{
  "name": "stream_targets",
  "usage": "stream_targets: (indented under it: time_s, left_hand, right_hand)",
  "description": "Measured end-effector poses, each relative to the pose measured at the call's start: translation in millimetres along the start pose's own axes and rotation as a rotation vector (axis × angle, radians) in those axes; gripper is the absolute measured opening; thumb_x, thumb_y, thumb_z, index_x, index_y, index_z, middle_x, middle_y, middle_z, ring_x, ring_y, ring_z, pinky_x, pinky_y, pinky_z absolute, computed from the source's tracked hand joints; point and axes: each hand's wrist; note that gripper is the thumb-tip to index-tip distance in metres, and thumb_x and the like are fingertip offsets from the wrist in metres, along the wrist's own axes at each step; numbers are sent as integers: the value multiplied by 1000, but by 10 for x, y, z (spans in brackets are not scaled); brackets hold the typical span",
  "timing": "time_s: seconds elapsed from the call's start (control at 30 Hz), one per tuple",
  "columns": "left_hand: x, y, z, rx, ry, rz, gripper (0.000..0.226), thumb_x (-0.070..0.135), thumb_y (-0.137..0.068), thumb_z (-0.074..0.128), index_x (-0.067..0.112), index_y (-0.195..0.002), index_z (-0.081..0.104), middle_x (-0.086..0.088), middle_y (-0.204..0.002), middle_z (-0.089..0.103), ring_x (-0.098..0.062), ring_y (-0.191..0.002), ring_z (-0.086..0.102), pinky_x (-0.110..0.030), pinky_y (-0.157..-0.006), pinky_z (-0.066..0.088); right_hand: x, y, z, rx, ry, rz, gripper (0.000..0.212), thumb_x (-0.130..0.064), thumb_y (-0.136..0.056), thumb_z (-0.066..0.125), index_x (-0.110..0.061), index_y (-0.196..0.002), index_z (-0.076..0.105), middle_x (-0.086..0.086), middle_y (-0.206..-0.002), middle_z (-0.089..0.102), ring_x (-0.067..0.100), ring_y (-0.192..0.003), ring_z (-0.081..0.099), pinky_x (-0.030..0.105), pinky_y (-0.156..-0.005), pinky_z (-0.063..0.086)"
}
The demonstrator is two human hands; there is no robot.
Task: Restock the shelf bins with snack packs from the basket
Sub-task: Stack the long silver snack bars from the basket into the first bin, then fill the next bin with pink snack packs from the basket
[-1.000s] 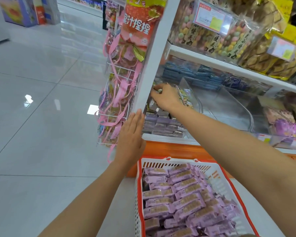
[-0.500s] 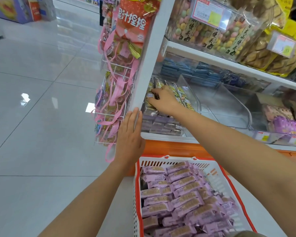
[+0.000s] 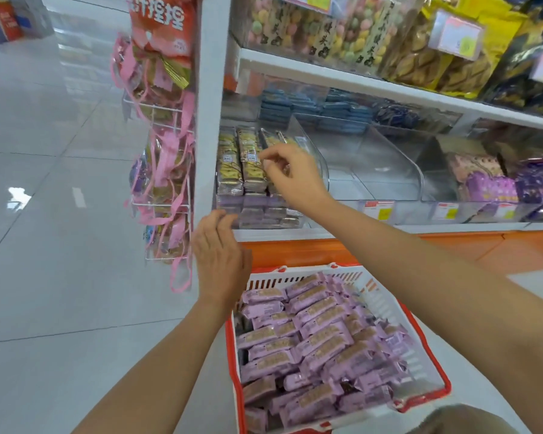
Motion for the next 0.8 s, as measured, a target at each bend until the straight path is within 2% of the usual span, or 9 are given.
stream_targets:
  time_s: [0.07, 0.2, 0.27, 0.33, 0.37, 0.43, 0.53, 0.67, 0.8]
  left_hand:
    - [93, 84, 89, -62, 3, 48, 45, 6, -77, 44, 4, -120, 53, -19, -127, 47, -38, -121, 42, -48, -104, 32]
    - [190, 260, 341, -324, -43, 189, 48, 6, -70, 58, 7, -118, 57, -15, -123, 54, -36, -113, 50, -45, -93, 39]
    - [200, 385, 471, -465, -36, 199, 60, 3, -64, 73, 8, -122, 57, -13, -126, 56, -36, -120, 51, -47, -97, 41]
    - [176, 506, 585, -592, -44, 183, 70, 5, -65, 78, 10, -131, 55, -13, -135, 55, -37, -132, 46, -53, -106, 38]
    - [170, 550, 636, -644, -66, 179, 74, 8, -69, 78, 11, -138, 52, -13, -143, 51, -36, -138, 41, -53, -110, 34]
    - [162, 607, 729, -730, -104, 172, 78, 16, -83, 69, 15, -152, 33, -10, -160, 29, -32, -150, 20, -50, -119, 17]
    - [184, 606, 846, -827, -186, 167, 76, 32, -99, 49, 23, -159, 3, -3, -166, -2, -24, -153, -7, -43, -124, -2]
    - [174, 652, 1045, -849, -197, 122, 79, 39, -100, 47, 22, -158, -3, -4, -166, -4, -25, -152, -9, -43, -123, -4]
    - [189, 728, 1187, -885, -266, 47, 77, 38, -102, 42, 16, -157, -7, -5, -165, -10, -26, -152, -13, -43, -123, -5]
  right_hand:
    - [127, 199, -117, 4, -8, 13, 17, -11, -94, 54, -18, -100, 69, 10, -89, 68, 20, -77, 59, 34, -70, 50]
    - [511, 608, -218, -30, 51, 99, 15, -12, -93, 56, -14, -96, 70, 3, -82, 68, 17, -71, 59, 33, -66, 50]
    - [739, 832, -203, -81, 75, 153, 13, -13, -93, 57, -15, -96, 70, 0, -80, 67, 12, -68, 58, 29, -63, 49]
    - [962, 1041, -165, -132, 104, 198, 12, -14, -92, 58, -16, -95, 69, -4, -78, 65, 6, -65, 56, 25, -61, 45]
    - [1085, 1130, -139, -156, 116, 223, 12, -14, -92, 58, -14, -95, 69, -4, -78, 65, 6, -65, 55, 25, -62, 46]
    - [1312, 1271, -92, -226, 175, 291, 13, -14, -92, 58, -10, -100, 68, -2, -82, 64, 13, -71, 57, 31, -68, 51]
    - [1629, 1429, -35, -376, 268, 398, 20, -16, -92, 59, -8, -110, 62, 5, -101, 66, 19, -84, 59, 35, -77, 51]
    - [1975, 1566, 53, -553, 337, 427, 31, -19, -91, 61, -13, -122, 60, 7, -122, 60, 24, -104, 59, 33, -86, 47]
    - [2237, 1601, 191, -695, 403, 373, 36, -22, -84, 65, -11, -118, 61, 12, -120, 53, 29, -109, 50, 41, -96, 46]
Point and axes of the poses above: each hand's wrist, its own y-axis away from the middle knuckle, its own z-axis out of the palm, x = y × z
